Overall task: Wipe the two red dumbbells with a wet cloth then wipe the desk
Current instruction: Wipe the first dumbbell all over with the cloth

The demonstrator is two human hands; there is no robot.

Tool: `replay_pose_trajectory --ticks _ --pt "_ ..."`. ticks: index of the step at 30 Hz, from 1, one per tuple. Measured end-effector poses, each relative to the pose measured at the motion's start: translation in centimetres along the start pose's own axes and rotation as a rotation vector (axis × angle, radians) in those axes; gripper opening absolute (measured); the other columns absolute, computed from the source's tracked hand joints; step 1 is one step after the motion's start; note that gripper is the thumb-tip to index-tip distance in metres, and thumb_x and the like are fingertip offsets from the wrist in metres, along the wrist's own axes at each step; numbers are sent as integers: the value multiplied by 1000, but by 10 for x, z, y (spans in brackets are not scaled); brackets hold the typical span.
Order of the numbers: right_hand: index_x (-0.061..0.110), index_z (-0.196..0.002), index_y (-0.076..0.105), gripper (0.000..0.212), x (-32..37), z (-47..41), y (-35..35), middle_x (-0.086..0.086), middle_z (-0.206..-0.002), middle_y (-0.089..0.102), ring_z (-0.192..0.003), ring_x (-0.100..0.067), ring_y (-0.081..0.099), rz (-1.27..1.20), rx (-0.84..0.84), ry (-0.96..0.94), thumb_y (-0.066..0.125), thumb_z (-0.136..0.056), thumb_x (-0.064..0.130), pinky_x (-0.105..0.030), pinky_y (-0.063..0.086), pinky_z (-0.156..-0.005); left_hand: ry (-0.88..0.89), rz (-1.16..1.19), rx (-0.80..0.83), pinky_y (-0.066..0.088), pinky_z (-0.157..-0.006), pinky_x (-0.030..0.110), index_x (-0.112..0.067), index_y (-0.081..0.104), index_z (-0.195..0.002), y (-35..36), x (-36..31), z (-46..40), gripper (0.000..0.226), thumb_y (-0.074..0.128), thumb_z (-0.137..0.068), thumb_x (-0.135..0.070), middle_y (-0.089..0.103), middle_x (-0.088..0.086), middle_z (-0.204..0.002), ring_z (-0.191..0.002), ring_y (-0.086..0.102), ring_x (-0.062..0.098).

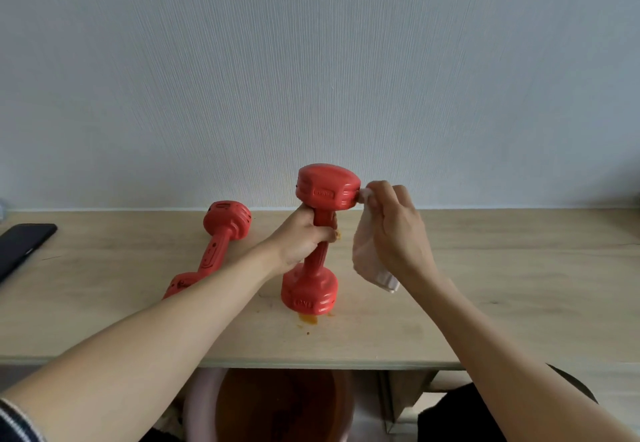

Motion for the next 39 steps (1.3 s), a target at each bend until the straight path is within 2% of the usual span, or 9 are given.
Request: replay_pose_trajectory --ticks 3,8,12,18,21,25,30,34,39 --pt "19 -109 55 28 21 3 -6 -3 -107 49 -85 -25 56 24 -50 -122 35 -96 33 -31 42 -64 3 -1 -47 40 -74 35 -10 51 -77 -3 -2 -2 22 54 -78 13 49 4 -71 -69 48 17" --pt "22 -106 54 24 33 -1 -10 2 -103 47 -85 -22 55 29 -61 -190 35 -97 33 -31 44 -65 62 -94 -64 39 -55 15 -13 49 -73 1 -10 -4 22 59 -83 4 45 -1 -61 -56 45 6" --pt "16 -107 57 26 16 -3 -10 0 -102 47 -86 -27 56 35 -65 -124 38 -95 29 -29 40 -65 61 -31 -49 42 -60 19 -12 49 -72 1 -7 -3 23 59 -85 3 46 1 -64 -59 47 8" --pt "18 -106 55 29 50 4 -2 -4 -105 50 -80 -29 56 87 -46 -281 34 -90 31 -31 45 -62 61 -132 -69 36 -63 26 -16 49 -76 -3 -6 -5 22 59 -81 2 46 0 -65 -65 45 12" --pt "16 -107 56 30 37 -2 -5 -4 -105 50 -83 -27 55 38 -50 -190 36 -91 31 -28 37 -66 57 -85 -75 38 -63 24 -14 49 -77 -3 -6 -4 22 60 -82 4 46 0 -64 -63 47 11" --pt "13 -107 56 19 17 -10 -8 -5 -105 51 -85 -30 55 64 -55 -87 43 -94 15 -28 33 -66 31 -10 -68 40 -64 21 -14 48 -74 -1 -4 -3 24 59 -85 5 47 0 -68 -64 48 10" --pt "19 -103 57 19 41 3 -4 -3 -100 54 -79 -29 56 151 -84 -282 43 -90 19 -36 48 -59 44 -13 -85 42 -61 15 -12 50 -82 -6 -6 -2 21 58 -83 8 46 3 -68 -65 47 10" --pt "21 -102 58 17 56 10 3 -2 -94 52 -73 -28 54 290 -84 -348 47 -89 22 -38 48 -47 48 -61 -90 41 -72 28 -7 50 -98 -6 -4 -4 25 57 -80 9 47 10 -81 -78 48 20" --pt "20 -101 52 14 39 4 -4 -7 -91 55 -67 -33 57 226 -125 -291 55 -88 14 -34 46 -49 54 -12 -120 42 -56 10 -14 47 -86 -5 -4 -5 25 58 -83 8 43 1 -69 -65 45 10"
Point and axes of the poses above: each hand's wrist, its own z-axis away from the middle knuckle, its own y-axis out of the palm, x = y × z, the point moved 7 cm from there along -z, towards the middle knuckle
